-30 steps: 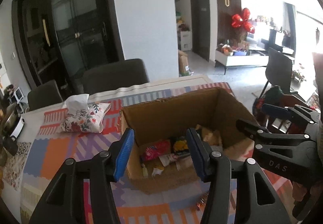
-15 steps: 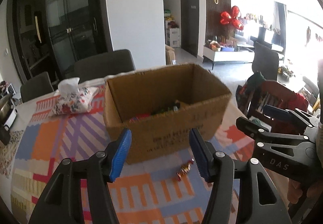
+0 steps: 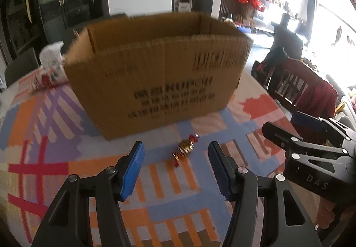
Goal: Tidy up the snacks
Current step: 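Move the left tool to the gold-wrapped candy and grasp it, then carry the gold-wrapped candy over the box with the left tool and release it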
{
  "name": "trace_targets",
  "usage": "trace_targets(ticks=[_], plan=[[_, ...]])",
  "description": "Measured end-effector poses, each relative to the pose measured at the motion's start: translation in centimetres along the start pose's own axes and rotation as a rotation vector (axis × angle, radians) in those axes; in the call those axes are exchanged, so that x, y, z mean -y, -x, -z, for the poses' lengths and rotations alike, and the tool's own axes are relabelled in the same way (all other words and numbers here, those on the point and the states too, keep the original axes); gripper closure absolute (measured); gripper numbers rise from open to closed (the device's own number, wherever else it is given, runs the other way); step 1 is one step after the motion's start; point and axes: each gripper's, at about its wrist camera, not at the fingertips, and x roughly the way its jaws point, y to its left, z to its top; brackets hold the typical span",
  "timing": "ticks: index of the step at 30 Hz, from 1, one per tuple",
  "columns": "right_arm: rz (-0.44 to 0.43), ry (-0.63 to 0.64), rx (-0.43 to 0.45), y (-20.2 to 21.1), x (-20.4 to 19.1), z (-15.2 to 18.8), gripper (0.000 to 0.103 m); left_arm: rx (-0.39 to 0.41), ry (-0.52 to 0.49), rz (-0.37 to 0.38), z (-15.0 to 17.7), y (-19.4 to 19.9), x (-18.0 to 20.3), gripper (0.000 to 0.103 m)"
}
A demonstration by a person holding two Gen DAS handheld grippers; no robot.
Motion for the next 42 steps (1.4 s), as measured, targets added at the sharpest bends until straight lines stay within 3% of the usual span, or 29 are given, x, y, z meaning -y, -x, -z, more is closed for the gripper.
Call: trace_targets(ticks=[10, 23, 25, 31, 42], plan=[[0.007, 0.001, -0.091, -3.2, 0.2, 1.8, 0.030, -0.077, 0.024, 0.020, 0.8, -4.2, -0.2, 0.046], [0.017, -0.002, -0.134, -4.8, 0.1, 2.4, 0.030, -0.133, 0.042, 0.036, 0.5, -7.5, 0.1, 0.062], [0.019, -0.005, -0.137, -4.9, 0.2, 2.5, 0.030, -0.138, 0.048, 0.039, 0.5, -7.8, 0.2, 0.069], [0.020, -0.007, -0.136, -5.0, 0.3, 2.5, 0.030, -0.121, 0.063, 0.060, 0.5, -7.5, 0.0, 0.082], [0.012, 0.001, -0.114, -3.7, -0.2, 2.0, 0.030, -0.041, 0.062, 0.051, 0.7, -4.1, 0.4, 0.083]])
